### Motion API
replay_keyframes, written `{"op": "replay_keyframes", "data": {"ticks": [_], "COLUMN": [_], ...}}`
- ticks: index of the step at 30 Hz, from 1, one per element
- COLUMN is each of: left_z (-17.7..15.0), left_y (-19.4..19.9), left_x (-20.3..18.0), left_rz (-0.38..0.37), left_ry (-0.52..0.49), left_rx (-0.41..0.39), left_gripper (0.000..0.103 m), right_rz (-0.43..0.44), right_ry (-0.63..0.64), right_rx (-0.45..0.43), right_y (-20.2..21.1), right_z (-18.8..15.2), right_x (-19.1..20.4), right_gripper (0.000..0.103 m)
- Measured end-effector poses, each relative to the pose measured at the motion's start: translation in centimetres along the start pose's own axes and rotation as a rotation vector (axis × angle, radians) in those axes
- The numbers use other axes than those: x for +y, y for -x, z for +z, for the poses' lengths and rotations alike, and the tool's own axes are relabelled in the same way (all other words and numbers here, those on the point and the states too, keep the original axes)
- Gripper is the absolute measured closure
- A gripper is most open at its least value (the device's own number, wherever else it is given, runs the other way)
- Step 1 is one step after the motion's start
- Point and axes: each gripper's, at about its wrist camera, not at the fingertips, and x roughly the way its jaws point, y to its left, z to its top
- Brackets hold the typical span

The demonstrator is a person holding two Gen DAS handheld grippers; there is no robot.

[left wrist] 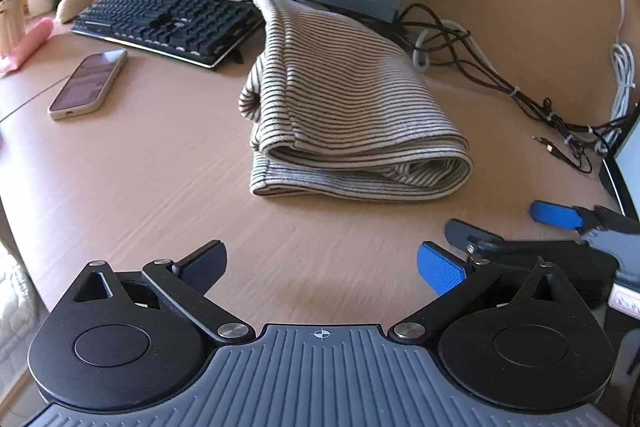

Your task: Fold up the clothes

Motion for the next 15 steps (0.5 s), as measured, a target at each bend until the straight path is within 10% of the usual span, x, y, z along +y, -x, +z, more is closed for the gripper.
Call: {"op": "replay_keyframes", "data": {"ticks": [15], "left_z": [-0.3], "left_y": [1.8], "left_x": [-0.4], "left_rz": [0.152], "left_ry": [-0.030], "left_rx": [-0.076], "left_gripper": [0.000], "right_rz": [0.015], "right_ry": [0.012], "right_rx": [0.000], "right_y": [-0.5], "right_z": [0.4], "right_x": [0.1], "right_gripper": [0.000]}}
